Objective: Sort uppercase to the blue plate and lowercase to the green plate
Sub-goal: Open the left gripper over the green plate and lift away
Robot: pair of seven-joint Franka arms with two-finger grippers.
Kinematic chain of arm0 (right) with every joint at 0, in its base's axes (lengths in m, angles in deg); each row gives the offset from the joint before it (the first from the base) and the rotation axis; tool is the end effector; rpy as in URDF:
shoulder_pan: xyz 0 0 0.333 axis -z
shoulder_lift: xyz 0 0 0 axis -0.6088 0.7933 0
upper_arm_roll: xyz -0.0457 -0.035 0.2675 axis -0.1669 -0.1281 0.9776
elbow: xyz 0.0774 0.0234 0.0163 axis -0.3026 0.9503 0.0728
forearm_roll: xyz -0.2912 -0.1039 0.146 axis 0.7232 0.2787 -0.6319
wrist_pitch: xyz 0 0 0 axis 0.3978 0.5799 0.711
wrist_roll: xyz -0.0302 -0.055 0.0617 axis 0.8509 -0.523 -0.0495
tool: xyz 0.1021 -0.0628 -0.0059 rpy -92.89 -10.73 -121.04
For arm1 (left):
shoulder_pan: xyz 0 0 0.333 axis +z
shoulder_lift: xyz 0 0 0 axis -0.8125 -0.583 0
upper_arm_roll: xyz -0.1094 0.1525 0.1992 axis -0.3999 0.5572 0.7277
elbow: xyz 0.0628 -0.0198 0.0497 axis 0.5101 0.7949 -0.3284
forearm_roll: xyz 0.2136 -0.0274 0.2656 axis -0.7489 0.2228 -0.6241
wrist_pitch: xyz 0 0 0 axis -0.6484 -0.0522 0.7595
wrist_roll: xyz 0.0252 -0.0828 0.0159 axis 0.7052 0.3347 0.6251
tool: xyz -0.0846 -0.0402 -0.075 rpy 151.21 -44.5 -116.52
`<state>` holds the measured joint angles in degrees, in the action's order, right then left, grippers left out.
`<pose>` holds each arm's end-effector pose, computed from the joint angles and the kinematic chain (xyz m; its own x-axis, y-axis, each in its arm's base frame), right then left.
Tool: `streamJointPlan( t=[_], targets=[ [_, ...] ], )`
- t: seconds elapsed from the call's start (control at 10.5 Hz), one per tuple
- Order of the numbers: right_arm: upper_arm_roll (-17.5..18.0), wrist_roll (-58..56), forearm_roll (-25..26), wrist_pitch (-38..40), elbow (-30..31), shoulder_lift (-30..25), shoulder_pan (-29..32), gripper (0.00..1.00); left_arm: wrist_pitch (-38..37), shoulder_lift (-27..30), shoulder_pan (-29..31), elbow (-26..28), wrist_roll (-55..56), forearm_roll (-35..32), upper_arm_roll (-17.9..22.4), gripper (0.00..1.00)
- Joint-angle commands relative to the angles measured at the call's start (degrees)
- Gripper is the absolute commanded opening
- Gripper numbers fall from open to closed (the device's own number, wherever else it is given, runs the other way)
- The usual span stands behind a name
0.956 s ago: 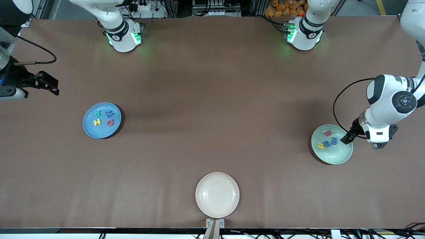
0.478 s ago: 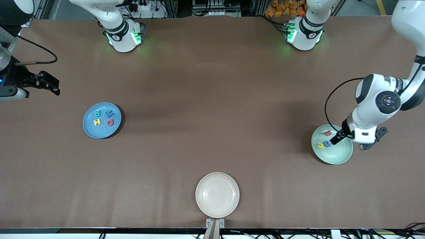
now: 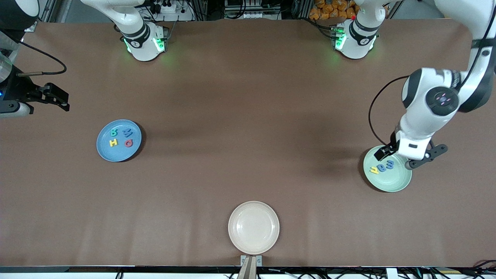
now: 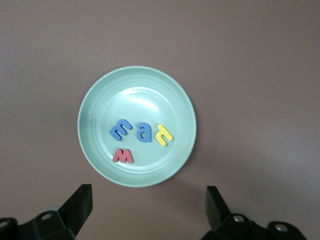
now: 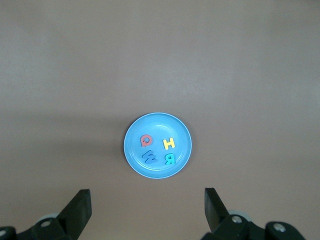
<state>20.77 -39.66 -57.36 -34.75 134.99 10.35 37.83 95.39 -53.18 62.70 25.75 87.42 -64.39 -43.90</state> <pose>0.5002 -0.0057 0.5501 0.9940 0.1093 0.0065 0.1086 -0.9918 0.0674 0.5437 -0.0536 0.3621 0.9150 0.3785 0.1395 0.3905 -0.9178 -0.0713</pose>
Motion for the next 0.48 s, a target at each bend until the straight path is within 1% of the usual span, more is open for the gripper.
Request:
streamJointPlan(
  t=[0.0,0.19,0.29,0.38],
  targets=[
    [-0.3,0.5,0.1,0.2,1.3,-1.5,-0.4,1.00,-6.9,7.2,-3.6,-2.3,-11.3,5.5,4.1,1.00],
    [-0.3,0.5,0.1,0.2,1.3,-1.5,-0.4,1.00,-14.6,7.5,-4.2,-10.2,-15.9,5.0,4.0,1.00],
    [-0.3,0.5,0.1,0.2,1.3,-1.5,-0.4,1.00,-19.6,7.4,-4.2,-15.0,-19.0,6.3,4.0,1.00],
    [-0.3,0.5,0.1,0.2,1.3,-1.5,-0.4,1.00,-24.6,7.4,-4.2,-19.6,-22.9,10.2,4.0,1.00]
  ],
)
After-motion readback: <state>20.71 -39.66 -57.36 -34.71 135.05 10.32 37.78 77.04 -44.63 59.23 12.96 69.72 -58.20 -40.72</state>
